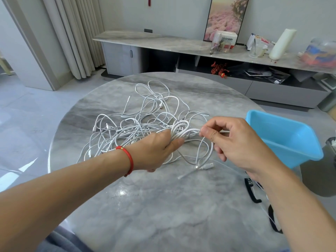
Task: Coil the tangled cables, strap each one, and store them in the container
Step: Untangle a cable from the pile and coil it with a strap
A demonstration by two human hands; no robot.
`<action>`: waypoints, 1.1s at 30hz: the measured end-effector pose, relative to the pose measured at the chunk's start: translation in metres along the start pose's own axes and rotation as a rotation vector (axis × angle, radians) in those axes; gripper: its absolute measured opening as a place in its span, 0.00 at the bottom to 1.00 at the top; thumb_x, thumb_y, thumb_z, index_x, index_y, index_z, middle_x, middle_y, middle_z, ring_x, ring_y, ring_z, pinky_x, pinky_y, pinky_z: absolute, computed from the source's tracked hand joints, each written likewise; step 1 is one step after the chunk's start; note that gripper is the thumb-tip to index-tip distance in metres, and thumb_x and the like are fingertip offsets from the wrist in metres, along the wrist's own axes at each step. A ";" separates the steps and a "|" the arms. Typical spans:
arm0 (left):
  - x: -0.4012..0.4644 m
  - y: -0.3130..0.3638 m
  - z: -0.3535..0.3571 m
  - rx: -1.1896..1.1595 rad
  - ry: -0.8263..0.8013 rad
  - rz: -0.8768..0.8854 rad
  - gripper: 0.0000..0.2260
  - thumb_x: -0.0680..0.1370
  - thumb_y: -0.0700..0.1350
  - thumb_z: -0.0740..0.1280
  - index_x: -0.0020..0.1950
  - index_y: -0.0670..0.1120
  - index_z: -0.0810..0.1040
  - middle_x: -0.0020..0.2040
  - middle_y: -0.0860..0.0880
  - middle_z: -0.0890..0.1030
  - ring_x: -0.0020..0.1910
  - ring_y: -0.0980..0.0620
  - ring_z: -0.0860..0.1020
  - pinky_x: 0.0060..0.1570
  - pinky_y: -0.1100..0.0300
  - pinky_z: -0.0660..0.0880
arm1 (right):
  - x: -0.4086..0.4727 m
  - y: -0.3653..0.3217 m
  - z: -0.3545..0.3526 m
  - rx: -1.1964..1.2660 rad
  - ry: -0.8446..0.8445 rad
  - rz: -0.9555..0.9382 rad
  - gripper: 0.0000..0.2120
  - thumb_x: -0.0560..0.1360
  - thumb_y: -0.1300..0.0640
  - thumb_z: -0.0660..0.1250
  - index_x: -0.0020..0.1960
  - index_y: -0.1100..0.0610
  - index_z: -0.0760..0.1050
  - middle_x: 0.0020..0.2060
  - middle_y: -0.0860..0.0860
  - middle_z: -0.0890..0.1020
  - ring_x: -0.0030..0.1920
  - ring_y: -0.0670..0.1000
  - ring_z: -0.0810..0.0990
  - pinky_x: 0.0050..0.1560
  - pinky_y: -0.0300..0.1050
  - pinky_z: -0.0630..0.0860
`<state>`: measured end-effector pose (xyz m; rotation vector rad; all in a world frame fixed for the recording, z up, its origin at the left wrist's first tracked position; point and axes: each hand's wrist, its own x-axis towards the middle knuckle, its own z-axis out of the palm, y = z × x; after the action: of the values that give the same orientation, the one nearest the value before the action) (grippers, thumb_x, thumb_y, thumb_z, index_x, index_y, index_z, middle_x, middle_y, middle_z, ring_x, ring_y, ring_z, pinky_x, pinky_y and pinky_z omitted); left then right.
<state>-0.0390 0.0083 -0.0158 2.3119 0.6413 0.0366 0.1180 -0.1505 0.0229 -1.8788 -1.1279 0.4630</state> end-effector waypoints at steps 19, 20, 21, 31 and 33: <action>-0.010 0.023 0.012 -0.157 0.053 0.045 0.21 0.83 0.60 0.58 0.43 0.43 0.63 0.28 0.46 0.70 0.20 0.50 0.70 0.22 0.61 0.68 | 0.002 0.005 0.016 0.259 0.151 0.065 0.04 0.80 0.56 0.71 0.46 0.54 0.80 0.30 0.53 0.83 0.28 0.58 0.85 0.33 0.54 0.84; -0.011 0.023 0.013 -0.130 0.082 0.061 0.20 0.83 0.59 0.58 0.43 0.43 0.63 0.29 0.47 0.69 0.19 0.56 0.68 0.22 0.66 0.65 | 0.002 0.005 0.017 0.280 0.157 0.075 0.04 0.81 0.56 0.71 0.47 0.54 0.80 0.30 0.53 0.84 0.29 0.58 0.85 0.34 0.53 0.84; -0.010 0.024 0.013 -0.105 0.107 0.082 0.20 0.83 0.58 0.57 0.43 0.42 0.63 0.30 0.48 0.68 0.21 0.58 0.69 0.22 0.68 0.65 | 0.002 0.004 0.018 0.311 0.160 0.086 0.04 0.81 0.56 0.71 0.47 0.55 0.80 0.31 0.53 0.84 0.29 0.58 0.86 0.36 0.55 0.85; -0.009 0.022 0.002 -0.055 0.053 0.224 0.17 0.78 0.57 0.68 0.46 0.44 0.70 0.34 0.54 0.72 0.25 0.63 0.70 0.25 0.72 0.65 | -0.002 -0.001 0.017 0.476 0.103 0.178 0.04 0.81 0.61 0.69 0.49 0.62 0.78 0.32 0.53 0.81 0.31 0.51 0.83 0.32 0.45 0.81; -0.008 0.022 0.001 -0.034 0.053 0.252 0.14 0.79 0.55 0.68 0.43 0.47 0.70 0.33 0.55 0.72 0.26 0.62 0.71 0.27 0.71 0.65 | -0.002 -0.001 0.015 0.384 0.125 0.126 0.05 0.80 0.60 0.71 0.48 0.60 0.79 0.35 0.54 0.80 0.30 0.51 0.81 0.29 0.44 0.78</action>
<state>-0.0365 -0.0088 -0.0008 2.3517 0.3686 0.2253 0.1060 -0.1448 0.0148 -1.6201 -0.7778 0.5798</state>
